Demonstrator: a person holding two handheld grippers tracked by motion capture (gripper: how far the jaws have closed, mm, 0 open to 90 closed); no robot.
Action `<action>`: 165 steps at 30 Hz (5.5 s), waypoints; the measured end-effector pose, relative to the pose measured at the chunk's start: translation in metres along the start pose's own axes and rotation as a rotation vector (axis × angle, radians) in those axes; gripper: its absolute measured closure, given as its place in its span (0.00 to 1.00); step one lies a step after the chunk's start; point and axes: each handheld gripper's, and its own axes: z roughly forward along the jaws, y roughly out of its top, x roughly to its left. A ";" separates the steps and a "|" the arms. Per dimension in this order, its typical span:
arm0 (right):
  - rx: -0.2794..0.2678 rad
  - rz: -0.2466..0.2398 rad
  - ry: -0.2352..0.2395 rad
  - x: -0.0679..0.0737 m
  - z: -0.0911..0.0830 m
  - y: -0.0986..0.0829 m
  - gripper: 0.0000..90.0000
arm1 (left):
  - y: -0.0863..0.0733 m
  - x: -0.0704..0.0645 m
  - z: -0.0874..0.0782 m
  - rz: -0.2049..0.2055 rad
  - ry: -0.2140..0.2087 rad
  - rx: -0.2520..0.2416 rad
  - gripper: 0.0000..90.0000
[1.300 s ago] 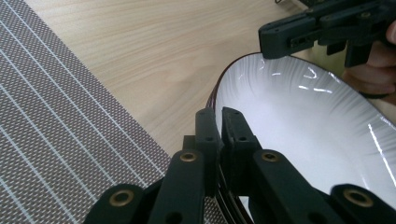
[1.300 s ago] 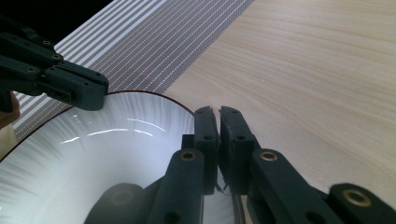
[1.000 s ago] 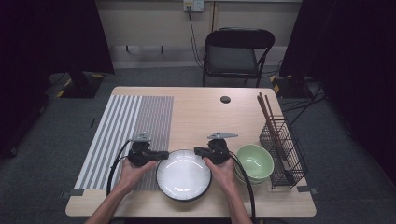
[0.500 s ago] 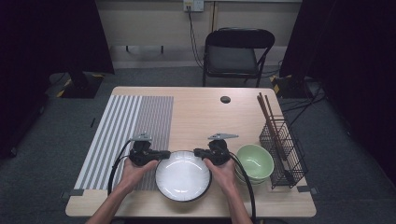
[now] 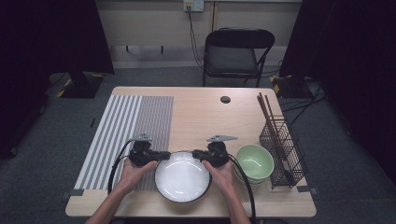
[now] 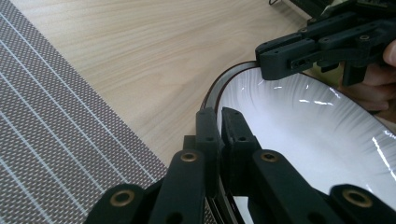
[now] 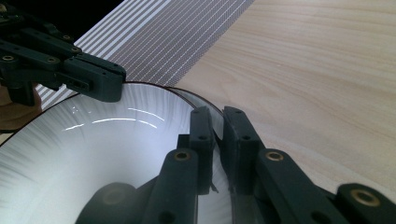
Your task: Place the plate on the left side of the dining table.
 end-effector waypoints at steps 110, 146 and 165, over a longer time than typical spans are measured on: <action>-0.082 0.029 -0.017 -0.011 -0.003 0.011 0.93 | 0.011 0.012 -0.016 -0.045 0.073 -0.051 0.95; -0.072 0.093 -0.048 -0.016 -0.001 0.028 0.76 | 0.030 0.020 -0.012 -0.060 0.120 -0.117 0.96; -0.121 0.166 -0.002 -0.020 -0.002 0.010 0.88 | 0.026 0.024 -0.021 -0.107 0.068 -0.162 0.91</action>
